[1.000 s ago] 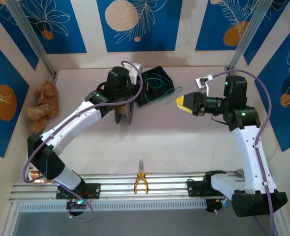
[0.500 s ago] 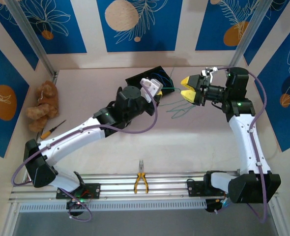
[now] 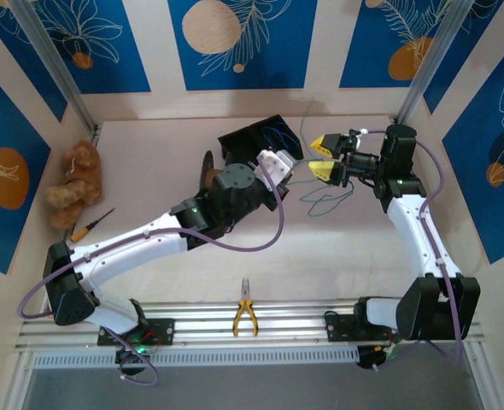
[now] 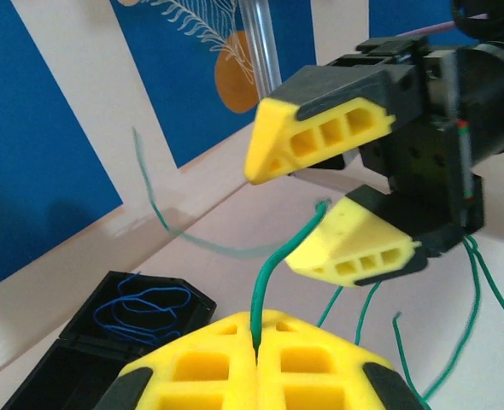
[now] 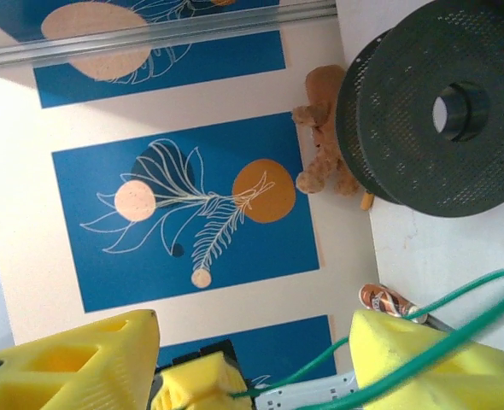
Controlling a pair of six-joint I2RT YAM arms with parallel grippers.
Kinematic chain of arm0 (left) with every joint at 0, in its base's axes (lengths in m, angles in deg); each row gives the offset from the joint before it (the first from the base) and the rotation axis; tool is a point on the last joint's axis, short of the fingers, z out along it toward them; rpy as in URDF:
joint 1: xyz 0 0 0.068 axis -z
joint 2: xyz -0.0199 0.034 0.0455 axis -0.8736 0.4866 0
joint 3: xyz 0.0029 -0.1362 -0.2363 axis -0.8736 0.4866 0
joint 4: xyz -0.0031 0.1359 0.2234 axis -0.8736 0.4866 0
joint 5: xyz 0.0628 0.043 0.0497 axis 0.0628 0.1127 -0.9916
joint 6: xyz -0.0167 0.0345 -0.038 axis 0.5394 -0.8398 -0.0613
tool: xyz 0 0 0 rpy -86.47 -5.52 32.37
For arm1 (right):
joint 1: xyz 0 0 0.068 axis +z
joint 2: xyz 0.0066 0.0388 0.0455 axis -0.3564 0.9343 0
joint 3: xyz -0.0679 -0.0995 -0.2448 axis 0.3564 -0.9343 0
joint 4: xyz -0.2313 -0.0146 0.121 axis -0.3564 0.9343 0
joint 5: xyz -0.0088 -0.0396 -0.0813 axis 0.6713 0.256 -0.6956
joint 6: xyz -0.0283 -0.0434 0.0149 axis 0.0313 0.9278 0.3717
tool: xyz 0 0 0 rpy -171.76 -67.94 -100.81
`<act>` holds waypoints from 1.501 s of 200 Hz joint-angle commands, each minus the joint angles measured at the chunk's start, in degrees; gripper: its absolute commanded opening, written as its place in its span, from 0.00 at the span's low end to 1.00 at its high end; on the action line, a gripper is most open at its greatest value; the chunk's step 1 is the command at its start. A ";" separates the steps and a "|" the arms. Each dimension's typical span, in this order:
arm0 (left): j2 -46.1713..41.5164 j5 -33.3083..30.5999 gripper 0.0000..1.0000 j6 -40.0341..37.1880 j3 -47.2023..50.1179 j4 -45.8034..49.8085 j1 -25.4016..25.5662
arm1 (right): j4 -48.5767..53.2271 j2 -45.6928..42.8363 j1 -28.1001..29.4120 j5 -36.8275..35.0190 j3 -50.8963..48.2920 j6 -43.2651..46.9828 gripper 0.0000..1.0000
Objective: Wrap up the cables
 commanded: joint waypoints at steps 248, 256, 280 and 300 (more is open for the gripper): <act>-16.94 28.41 0.85 67.64 10.02 5.21 -22.77 | 38.16 5.39 42.16 -85.87 24.14 67.22 0.00; -16.67 26.89 0.85 68.77 10.49 4.86 -22.29 | 36.42 4.56 43.62 -87.98 23.18 68.16 0.00; -14.31 23.73 0.91 70.09 8.55 5.79 -21.95 | 30.49 1.49 46.97 -90.28 19.46 72.11 0.00; -10.89 24.65 0.94 71.42 5.17 4.08 -22.10 | 25.99 -1.10 49.59 -91.84 16.01 75.42 0.00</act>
